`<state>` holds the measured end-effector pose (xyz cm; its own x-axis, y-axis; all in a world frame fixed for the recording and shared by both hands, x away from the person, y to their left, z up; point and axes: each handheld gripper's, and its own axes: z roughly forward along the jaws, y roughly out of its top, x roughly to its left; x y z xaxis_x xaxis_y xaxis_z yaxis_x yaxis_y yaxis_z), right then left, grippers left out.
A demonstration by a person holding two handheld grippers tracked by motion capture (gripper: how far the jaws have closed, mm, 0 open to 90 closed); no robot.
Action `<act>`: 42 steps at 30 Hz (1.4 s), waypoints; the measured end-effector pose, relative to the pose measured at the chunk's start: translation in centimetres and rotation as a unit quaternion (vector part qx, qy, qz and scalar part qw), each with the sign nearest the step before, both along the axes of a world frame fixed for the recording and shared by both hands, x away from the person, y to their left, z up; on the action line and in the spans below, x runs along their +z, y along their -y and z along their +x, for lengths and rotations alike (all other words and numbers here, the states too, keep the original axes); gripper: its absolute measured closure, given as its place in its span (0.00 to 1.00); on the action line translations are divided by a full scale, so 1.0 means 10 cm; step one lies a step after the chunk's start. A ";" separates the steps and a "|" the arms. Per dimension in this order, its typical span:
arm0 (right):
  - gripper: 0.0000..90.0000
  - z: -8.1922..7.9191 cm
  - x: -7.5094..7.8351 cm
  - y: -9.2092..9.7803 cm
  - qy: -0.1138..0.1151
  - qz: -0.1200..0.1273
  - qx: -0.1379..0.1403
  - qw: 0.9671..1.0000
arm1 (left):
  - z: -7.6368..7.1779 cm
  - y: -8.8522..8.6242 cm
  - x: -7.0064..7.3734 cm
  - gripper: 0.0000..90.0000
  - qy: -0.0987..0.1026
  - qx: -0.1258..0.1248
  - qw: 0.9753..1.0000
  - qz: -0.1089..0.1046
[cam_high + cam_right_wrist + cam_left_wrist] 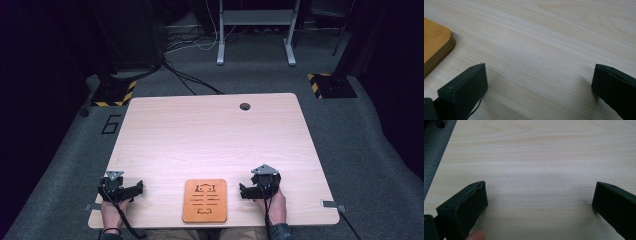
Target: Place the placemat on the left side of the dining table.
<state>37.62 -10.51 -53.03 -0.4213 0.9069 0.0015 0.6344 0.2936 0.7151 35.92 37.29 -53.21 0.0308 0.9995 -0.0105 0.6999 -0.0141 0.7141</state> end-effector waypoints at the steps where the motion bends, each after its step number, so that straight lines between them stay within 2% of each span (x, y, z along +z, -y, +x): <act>1: 0.00 0.00 0.00 0.00 0.000 0.000 0.000 1.000 | 0.00 0.00 0.00 0.00 0.000 -0.002 1.000 0.001; 12: 0.00 0.00 0.00 0.00 0.002 -0.001 0.005 1.000 | 0.00 0.00 0.00 0.00 0.000 -0.002 1.000 0.002; 17: 0.00 0.01 0.01 -0.01 -0.008 0.000 0.004 1.000 | 0.00 0.00 0.00 0.00 -0.001 -0.005 1.000 0.005; 29: 0.00 -0.04 0.05 0.02 -0.010 0.030 0.013 0.999 | 0.00 0.00 0.00 0.00 -0.001 -0.006 1.000 0.005; 38: 0.01 -0.13 0.12 -0.06 -0.010 0.054 0.027 0.998 | 0.01 0.00 0.00 0.00 -0.001 -0.005 1.000 0.004; 42: 0.01 -0.13 0.15 -0.11 -0.010 0.054 0.033 0.998 | 0.01 0.00 0.01 0.00 -0.002 -0.005 1.000 0.005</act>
<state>36.30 -9.36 -51.48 -0.4798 0.8709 0.1062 0.6300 0.2576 0.7327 35.99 37.26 -53.15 0.0416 0.9991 -0.0015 0.7032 -0.0282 0.7104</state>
